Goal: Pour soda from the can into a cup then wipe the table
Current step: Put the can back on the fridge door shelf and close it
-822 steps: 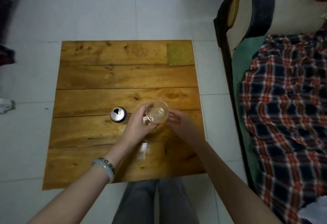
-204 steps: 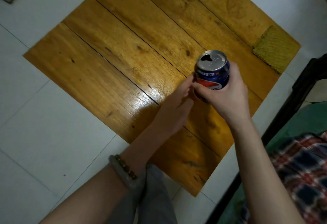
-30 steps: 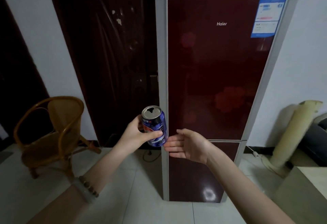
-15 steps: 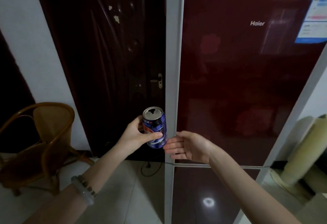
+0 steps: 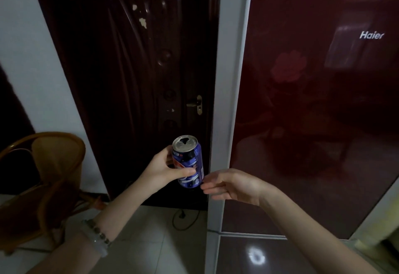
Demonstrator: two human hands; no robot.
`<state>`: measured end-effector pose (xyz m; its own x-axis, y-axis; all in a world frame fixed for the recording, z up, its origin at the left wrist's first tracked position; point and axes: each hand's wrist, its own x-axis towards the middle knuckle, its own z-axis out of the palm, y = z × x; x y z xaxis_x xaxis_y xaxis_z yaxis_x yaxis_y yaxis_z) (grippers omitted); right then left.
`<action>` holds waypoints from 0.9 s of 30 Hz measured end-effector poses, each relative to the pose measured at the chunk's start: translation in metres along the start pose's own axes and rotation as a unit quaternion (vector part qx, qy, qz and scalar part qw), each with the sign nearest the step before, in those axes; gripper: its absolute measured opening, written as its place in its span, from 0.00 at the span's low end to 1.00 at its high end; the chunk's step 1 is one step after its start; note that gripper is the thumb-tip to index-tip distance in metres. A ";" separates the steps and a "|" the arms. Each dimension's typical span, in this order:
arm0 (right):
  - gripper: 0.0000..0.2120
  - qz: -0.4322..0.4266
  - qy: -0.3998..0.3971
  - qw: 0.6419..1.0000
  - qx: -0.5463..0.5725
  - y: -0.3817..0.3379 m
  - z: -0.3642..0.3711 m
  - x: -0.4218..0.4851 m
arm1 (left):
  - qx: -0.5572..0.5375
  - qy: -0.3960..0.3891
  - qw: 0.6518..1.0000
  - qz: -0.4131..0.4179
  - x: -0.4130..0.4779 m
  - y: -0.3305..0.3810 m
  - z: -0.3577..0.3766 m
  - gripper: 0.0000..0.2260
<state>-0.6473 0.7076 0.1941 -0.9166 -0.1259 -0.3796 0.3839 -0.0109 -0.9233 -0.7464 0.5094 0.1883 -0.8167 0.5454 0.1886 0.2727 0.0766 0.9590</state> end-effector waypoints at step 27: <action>0.20 -0.265 0.185 0.276 -0.905 -0.032 -0.006 0.039 | -0.015 -0.067 0.997 0.020 0.029 -0.010 -0.043 0.26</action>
<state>-0.6959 0.7087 0.2091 -0.8675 -0.4688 0.1662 -0.1927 0.6248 0.7566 -0.7944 0.4881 0.1936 -0.7289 0.6550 0.1993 0.2877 0.0289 0.9573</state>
